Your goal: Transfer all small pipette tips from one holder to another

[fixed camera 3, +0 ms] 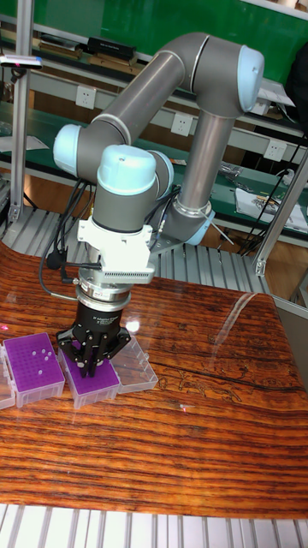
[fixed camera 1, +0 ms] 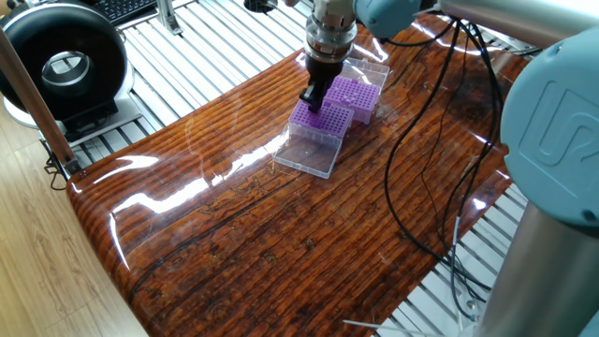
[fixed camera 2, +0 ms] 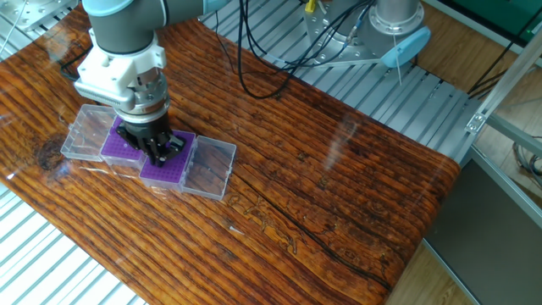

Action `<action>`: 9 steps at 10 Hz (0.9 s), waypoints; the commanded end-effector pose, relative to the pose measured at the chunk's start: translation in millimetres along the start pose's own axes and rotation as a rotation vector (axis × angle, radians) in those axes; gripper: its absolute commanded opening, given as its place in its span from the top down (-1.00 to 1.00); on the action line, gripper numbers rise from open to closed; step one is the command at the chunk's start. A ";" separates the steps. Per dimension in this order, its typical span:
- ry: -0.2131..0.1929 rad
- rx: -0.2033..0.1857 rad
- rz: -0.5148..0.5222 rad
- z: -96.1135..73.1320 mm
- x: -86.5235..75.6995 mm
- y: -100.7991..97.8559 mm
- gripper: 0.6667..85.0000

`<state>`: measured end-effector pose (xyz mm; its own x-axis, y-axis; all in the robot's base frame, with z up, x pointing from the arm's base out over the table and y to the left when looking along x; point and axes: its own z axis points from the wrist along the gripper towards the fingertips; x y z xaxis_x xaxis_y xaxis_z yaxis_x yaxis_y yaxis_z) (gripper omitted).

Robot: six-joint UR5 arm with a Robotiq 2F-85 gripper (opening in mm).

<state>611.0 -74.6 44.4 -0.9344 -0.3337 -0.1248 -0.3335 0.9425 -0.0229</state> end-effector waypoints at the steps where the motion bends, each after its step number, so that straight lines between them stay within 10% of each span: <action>1: -0.012 -0.010 -0.001 1.2 -4.8 -1.7 0.63; 9: -0.012 0.014 0.021 -0.6 -4.5 -4.3 0.98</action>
<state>615.2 -77.8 44.3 -0.9350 -0.3302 -0.1292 -0.3282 0.9439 -0.0372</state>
